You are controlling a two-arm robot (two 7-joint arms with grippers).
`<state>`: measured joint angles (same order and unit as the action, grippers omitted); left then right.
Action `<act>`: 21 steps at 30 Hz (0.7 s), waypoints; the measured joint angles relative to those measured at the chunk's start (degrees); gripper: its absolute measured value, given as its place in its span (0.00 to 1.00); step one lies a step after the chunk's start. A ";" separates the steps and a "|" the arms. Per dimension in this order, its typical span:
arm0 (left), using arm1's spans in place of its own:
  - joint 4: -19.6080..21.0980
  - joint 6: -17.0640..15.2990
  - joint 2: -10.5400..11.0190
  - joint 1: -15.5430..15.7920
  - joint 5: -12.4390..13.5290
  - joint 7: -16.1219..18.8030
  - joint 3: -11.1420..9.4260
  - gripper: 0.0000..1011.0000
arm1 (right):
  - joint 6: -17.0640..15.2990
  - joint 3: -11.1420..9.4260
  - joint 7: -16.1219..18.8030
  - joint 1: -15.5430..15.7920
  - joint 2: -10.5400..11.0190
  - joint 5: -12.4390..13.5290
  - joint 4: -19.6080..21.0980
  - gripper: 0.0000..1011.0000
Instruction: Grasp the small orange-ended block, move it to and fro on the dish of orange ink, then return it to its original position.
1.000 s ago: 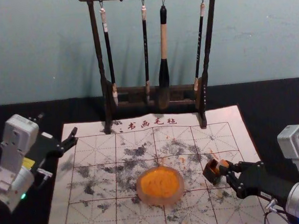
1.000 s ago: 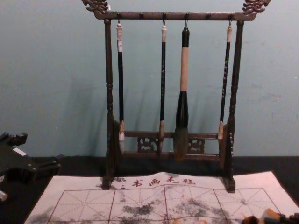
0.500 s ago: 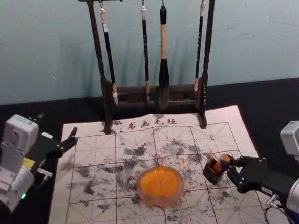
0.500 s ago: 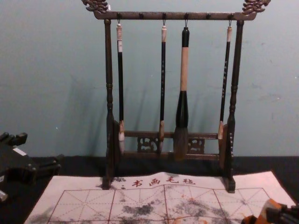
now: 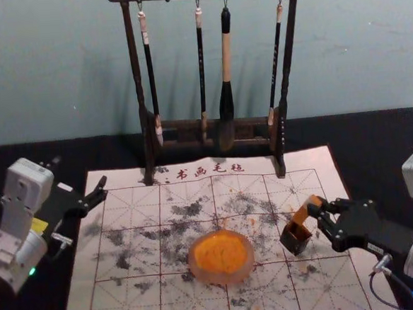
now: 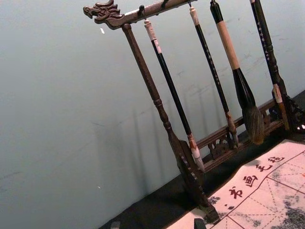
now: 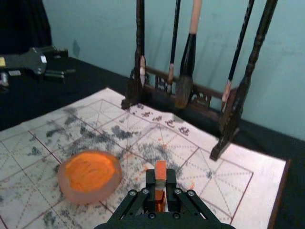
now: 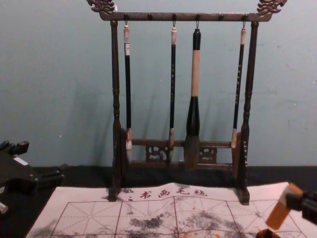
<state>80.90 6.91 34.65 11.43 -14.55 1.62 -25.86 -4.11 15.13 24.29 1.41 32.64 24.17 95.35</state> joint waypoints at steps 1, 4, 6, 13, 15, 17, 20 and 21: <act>0.00 0.00 0.00 0.00 0.00 0.00 0.00 0.99 | 0.28 -0.12 0.22 -0.04 0.06 0.13 0.31 0.09; 0.00 0.00 0.00 0.00 0.00 0.00 0.00 0.99 | 0.74 -0.25 0.54 -0.23 0.15 0.25 0.62 0.09; 0.00 0.00 0.00 0.00 0.00 0.00 0.00 0.99 | 1.18 -0.28 0.90 -0.56 0.24 0.36 0.88 0.09; 0.00 0.00 0.00 0.00 0.00 0.00 0.00 0.99 | 1.63 0.73 2.36 -2.67 0.55 0.04 0.64 0.09; 0.00 0.00 0.00 0.00 0.00 0.00 0.00 0.99 | 1.63 1.62 2.90 -3.68 0.59 -0.60 0.17 0.09; 0.00 0.00 0.00 0.00 0.00 0.00 0.00 0.99 | 1.63 2.52 3.35 -4.69 0.56 -1.20 -0.32 0.09; 0.00 0.00 0.00 0.00 0.00 0.00 0.00 0.99 | 1.62 3.66 3.93 -5.82 0.36 -1.83 -0.96 0.09; 0.00 0.00 0.00 0.00 0.00 0.00 0.00 0.99 | 1.58 4.38 4.29 -6.54 0.16 -2.28 -1.45 0.09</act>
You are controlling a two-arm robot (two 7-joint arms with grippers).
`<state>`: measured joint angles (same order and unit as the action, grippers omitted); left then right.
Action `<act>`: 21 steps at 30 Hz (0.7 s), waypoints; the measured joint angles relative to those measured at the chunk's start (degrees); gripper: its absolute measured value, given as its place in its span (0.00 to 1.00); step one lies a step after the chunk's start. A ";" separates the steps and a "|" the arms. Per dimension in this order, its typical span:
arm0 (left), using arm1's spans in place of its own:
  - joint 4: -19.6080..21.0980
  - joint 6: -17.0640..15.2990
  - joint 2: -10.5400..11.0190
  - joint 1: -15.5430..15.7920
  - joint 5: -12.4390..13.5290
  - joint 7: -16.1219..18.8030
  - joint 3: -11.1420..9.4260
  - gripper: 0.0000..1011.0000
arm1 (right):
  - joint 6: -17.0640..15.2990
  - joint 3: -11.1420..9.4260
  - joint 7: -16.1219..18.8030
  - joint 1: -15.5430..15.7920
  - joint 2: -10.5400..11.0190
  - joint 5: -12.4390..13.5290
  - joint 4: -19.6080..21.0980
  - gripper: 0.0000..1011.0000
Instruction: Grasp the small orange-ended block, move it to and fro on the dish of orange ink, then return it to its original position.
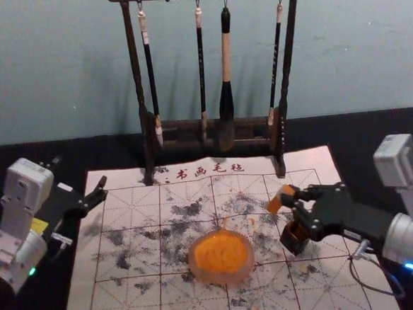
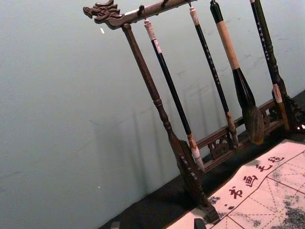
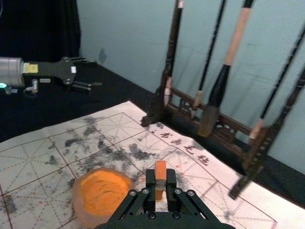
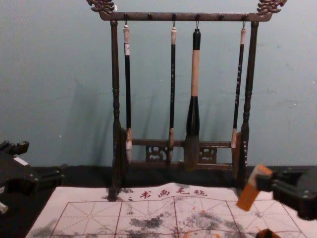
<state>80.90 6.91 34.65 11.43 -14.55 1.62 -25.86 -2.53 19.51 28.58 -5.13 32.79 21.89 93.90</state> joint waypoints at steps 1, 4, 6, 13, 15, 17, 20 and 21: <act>0.00 0.00 0.00 0.00 0.00 0.00 0.00 0.99 | -0.06 0.38 0.17 -0.37 -0.12 -0.19 -0.26 0.09; 0.00 0.00 0.00 0.00 0.00 0.00 0.00 0.99 | -0.64 1.98 0.41 -1.62 -0.64 -1.21 -0.99 0.09; 0.00 0.00 0.00 0.00 0.00 0.00 0.00 0.99 | -1.08 3.03 0.54 -2.38 -1.02 -1.91 -1.41 0.09; 0.00 0.00 0.00 0.00 0.00 0.00 0.00 0.99 | -2.44 6.11 1.29 -4.17 -1.45 -4.18 -2.10 0.09; 0.00 0.00 0.00 0.00 0.00 0.00 0.00 0.99 | -2.70 6.70 1.50 -4.48 -1.50 -4.63 -2.17 0.09; 0.00 0.00 0.00 0.00 0.00 0.00 0.00 0.99 | -2.98 7.57 1.94 -4.93 -1.55 -5.18 -2.27 0.09; 0.00 0.00 0.00 0.00 0.00 0.00 0.00 0.99 | -3.25 8.56 2.56 -5.44 -1.58 -5.77 -2.42 0.09; 0.00 0.00 0.00 0.00 0.00 0.00 0.00 0.99 | -3.39 8.95 2.79 -5.65 -1.58 -6.02 -2.44 0.09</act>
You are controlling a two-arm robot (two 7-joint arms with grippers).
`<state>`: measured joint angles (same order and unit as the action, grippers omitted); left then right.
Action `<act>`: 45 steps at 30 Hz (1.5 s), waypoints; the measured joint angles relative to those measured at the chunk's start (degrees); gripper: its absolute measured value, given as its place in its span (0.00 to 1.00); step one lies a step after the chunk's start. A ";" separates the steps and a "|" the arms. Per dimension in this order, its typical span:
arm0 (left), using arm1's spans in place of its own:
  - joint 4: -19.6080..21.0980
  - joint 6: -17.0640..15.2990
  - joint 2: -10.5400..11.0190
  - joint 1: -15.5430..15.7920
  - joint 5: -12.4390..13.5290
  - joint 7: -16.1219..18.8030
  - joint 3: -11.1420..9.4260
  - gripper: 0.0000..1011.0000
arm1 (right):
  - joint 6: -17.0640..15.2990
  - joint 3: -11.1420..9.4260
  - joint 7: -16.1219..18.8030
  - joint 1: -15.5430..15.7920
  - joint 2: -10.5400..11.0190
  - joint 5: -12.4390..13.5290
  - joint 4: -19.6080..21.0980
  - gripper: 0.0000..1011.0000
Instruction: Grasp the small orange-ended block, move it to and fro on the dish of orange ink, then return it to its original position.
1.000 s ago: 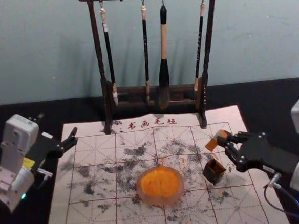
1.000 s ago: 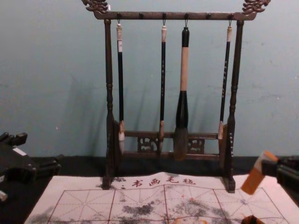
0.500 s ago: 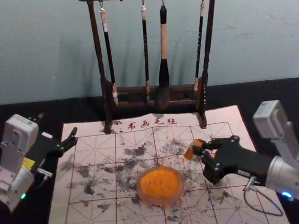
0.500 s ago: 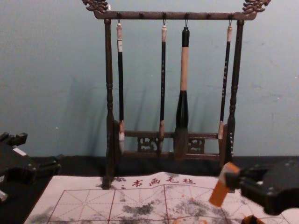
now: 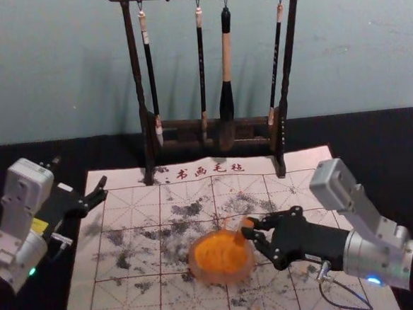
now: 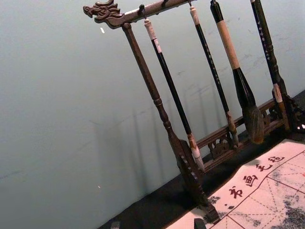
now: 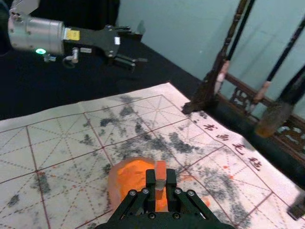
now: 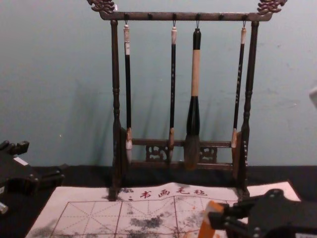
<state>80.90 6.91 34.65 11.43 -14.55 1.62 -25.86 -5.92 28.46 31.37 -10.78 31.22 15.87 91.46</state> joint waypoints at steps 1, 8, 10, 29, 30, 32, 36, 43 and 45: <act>0.00 0.00 0.00 0.00 0.00 0.00 0.00 0.99 | 0.00 0.00 0.00 0.00 0.00 0.00 0.00 0.09; 0.00 0.00 0.00 0.00 0.00 0.00 0.00 0.99 | -0.85 1.79 0.75 -1.22 -0.08 -1.33 -0.47 0.09; 0.00 0.00 0.00 0.00 0.00 0.00 0.00 0.99 | -1.01 2.02 0.83 -1.43 -0.17 -1.47 -0.62 0.09; 0.00 0.00 0.00 0.00 0.00 0.00 0.00 0.99 | -2.68 4.51 2.42 -3.88 -1.07 -2.13 -2.32 0.09; 0.00 0.00 0.00 0.00 0.00 0.00 0.00 0.99 | -2.73 4.73 2.53 -4.10 -1.15 -2.23 -2.53 0.09; 0.00 0.00 0.00 0.00 0.00 0.00 0.00 0.99 | -2.78 4.90 2.59 -4.32 -1.24 -2.33 -2.70 0.09; 0.00 0.00 0.00 0.00 0.00 0.00 0.00 0.99 | -2.83 5.49 2.68 -4.96 -1.63 -2.68 -3.30 0.09; 0.00 0.00 0.00 0.00 0.00 0.00 0.00 0.99 | -2.90 6.04 2.67 -5.84 -2.28 -3.11 -4.28 0.09; 0.00 0.00 0.00 0.00 0.00 0.00 0.00 0.99 | -2.94 6.12 2.62 -6.02 -2.43 -3.20 -4.50 0.09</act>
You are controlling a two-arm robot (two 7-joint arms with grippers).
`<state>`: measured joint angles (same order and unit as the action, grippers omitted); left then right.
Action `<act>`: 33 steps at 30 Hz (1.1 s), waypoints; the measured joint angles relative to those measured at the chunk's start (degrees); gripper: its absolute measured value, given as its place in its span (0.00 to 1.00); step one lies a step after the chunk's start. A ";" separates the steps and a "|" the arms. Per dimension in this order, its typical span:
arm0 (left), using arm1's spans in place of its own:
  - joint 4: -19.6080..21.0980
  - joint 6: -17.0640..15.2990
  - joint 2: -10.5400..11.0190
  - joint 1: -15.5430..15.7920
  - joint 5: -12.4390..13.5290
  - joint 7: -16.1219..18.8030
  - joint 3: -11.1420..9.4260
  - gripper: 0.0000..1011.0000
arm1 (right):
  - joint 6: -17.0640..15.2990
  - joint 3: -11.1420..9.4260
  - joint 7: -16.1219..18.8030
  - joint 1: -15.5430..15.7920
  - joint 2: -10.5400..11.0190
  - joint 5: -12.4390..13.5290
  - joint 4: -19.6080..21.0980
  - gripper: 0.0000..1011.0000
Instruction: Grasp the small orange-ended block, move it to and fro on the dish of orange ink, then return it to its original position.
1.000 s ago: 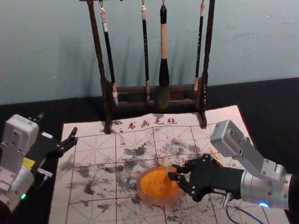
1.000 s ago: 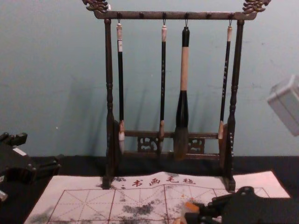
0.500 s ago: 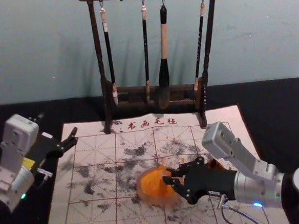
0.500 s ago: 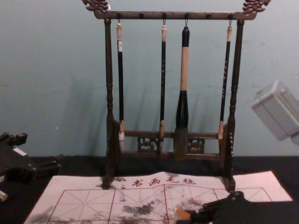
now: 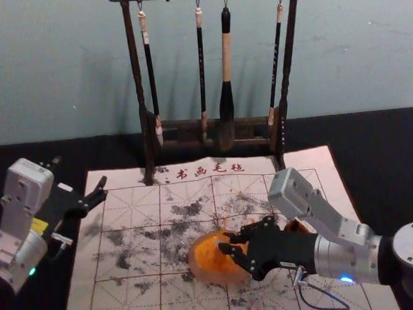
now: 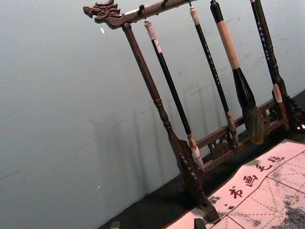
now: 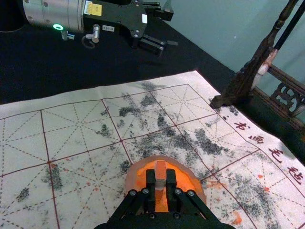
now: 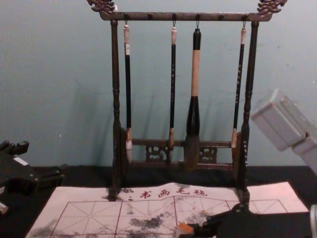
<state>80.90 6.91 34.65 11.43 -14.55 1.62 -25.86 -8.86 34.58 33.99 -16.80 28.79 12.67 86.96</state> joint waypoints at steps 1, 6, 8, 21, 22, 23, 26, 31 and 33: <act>0.00 0.00 0.00 0.00 0.01 0.00 0.00 0.99 | -0.04 0.06 -0.03 -0.10 -0.09 -0.06 -0.14 0.09; 0.00 0.00 0.00 0.00 0.00 0.00 0.00 0.99 | -0.41 0.25 -0.26 -0.96 -0.88 -0.28 -1.36 0.09; 0.00 0.00 0.00 0.00 0.00 0.00 0.00 0.99 | -0.59 0.25 -0.51 -1.21 -1.13 -0.36 -1.82 0.09; 0.00 0.00 0.00 0.00 0.00 0.00 0.00 0.99 | -1.21 -0.94 -1.72 -1.73 -1.57 -0.59 -3.23 0.09; 0.00 0.00 0.00 0.00 0.00 0.00 0.00 0.99 | -1.23 -1.06 -1.74 -1.66 -1.49 -0.57 -3.17 0.09; 0.00 0.00 0.00 0.00 0.00 0.00 0.00 0.99 | -1.34 -1.27 -1.77 -1.49 -1.32 -0.49 -3.02 0.09; 0.00 0.00 0.00 0.00 0.00 0.00 0.00 0.99 | -1.50 -1.57 -1.77 -1.08 -0.92 -0.27 -2.54 0.09; 0.00 0.00 0.00 0.00 0.00 0.00 0.00 0.99 | -1.92 -2.06 -1.32 0.25 0.48 0.43 -0.67 0.09; 0.00 0.00 0.00 0.00 0.00 0.00 0.00 0.99 | -2.02 -2.15 -1.13 0.64 0.90 0.64 -0.09 0.09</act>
<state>80.90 6.91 34.65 11.43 -14.55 1.62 -25.86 -10.88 32.43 32.86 -16.16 29.69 13.30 86.87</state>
